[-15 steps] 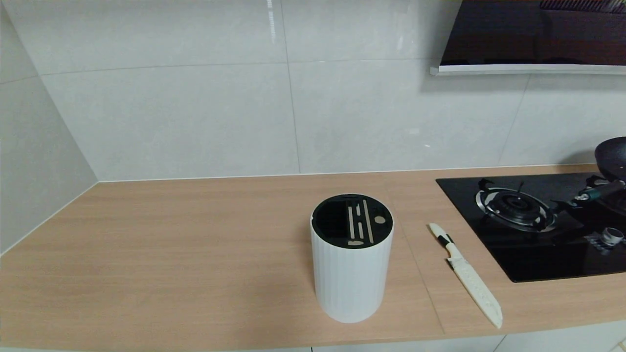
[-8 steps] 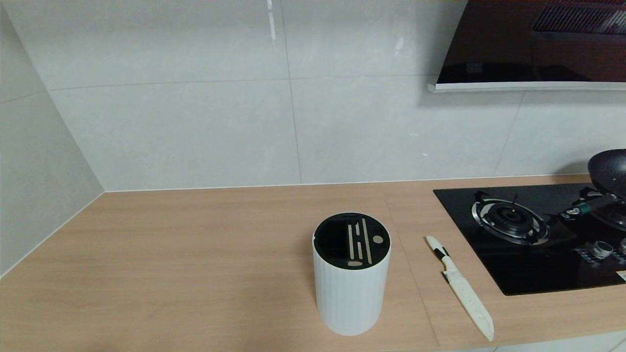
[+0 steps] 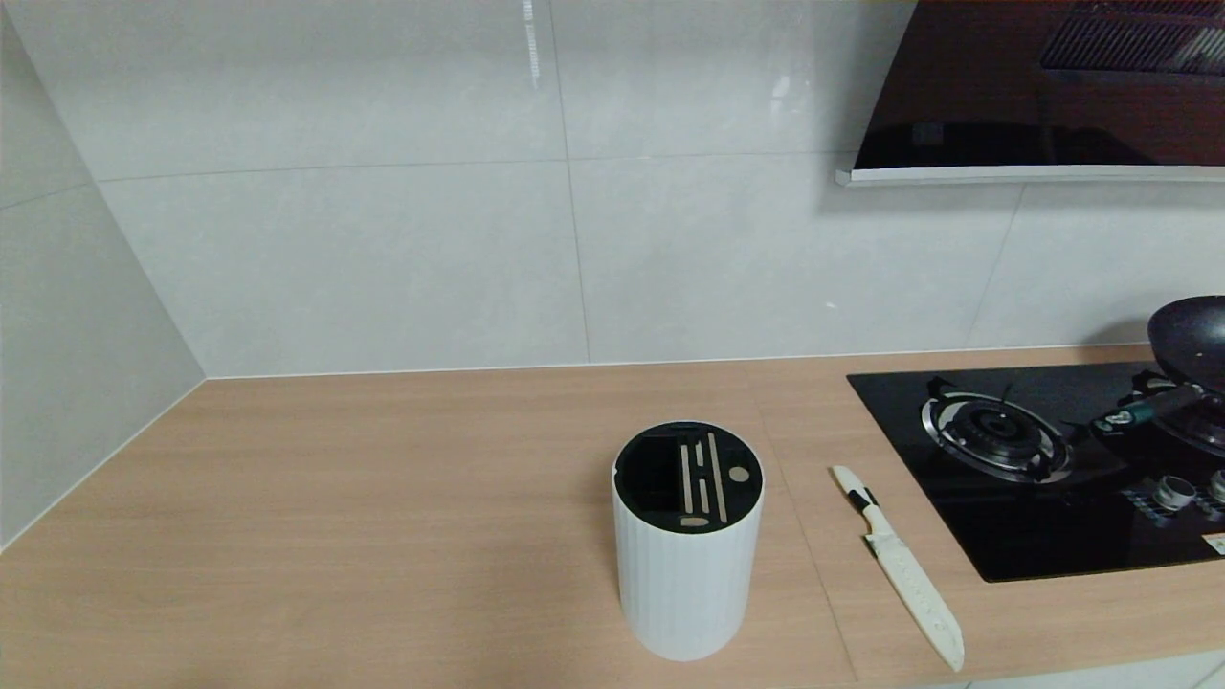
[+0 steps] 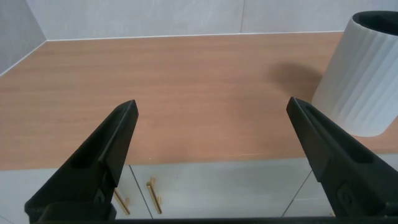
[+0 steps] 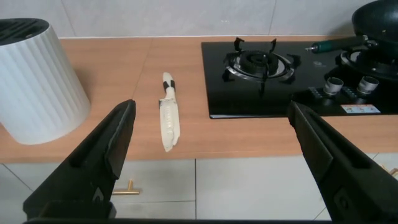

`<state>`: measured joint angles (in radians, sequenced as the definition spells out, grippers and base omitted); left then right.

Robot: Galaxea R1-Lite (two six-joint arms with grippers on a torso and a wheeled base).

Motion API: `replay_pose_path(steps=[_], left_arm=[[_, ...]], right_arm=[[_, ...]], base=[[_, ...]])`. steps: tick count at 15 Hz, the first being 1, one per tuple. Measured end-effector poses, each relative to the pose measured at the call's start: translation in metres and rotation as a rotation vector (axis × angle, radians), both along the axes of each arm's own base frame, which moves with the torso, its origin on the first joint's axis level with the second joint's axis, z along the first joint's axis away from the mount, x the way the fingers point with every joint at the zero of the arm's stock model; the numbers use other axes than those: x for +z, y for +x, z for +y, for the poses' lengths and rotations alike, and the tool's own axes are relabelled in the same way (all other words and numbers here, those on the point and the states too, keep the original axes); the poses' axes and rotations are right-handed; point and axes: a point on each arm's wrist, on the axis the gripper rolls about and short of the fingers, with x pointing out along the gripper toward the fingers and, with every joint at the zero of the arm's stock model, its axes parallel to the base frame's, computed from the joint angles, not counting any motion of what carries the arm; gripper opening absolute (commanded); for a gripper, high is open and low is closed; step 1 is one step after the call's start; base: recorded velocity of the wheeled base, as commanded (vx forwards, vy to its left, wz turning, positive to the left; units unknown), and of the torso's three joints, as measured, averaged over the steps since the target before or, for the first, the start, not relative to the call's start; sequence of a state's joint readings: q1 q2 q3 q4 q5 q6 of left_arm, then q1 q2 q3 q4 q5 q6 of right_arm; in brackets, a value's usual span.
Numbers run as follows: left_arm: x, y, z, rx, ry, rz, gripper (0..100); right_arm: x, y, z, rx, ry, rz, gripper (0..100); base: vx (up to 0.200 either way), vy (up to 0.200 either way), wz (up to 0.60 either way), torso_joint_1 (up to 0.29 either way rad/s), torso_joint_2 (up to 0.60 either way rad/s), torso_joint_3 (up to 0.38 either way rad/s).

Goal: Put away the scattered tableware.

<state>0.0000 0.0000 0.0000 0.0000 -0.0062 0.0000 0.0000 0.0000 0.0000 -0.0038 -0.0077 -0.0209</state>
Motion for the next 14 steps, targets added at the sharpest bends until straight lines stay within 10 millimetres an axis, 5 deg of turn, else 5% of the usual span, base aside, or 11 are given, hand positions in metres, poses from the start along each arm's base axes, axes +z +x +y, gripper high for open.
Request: replay_pose_path(steps=[4, 8, 14], left_arm=[[0.000, 0.000, 0.000, 0.000, -0.001, 0.000, 100], [0.000, 0.000, 0.000, 0.000, -0.001, 0.000, 100], [0.000, 0.000, 0.000, 0.000, -0.001, 0.000, 100]], right_arm=[[0.004, -0.001, 0.000, 0.000, 0.003, -0.012, 100], [0.041, -0.002, 0.001, 0.088, 0.023, -0.019, 100], [0.069, 0.061, 0.006, 0.200, 0.025, 0.352, 100]], base=[[0.000, 0.000, 0.00, 0.000, 0.00, 0.000], [0.000, 0.000, 0.00, 0.000, 0.00, 0.000], [0.000, 0.000, 0.00, 0.000, 0.00, 0.000]])
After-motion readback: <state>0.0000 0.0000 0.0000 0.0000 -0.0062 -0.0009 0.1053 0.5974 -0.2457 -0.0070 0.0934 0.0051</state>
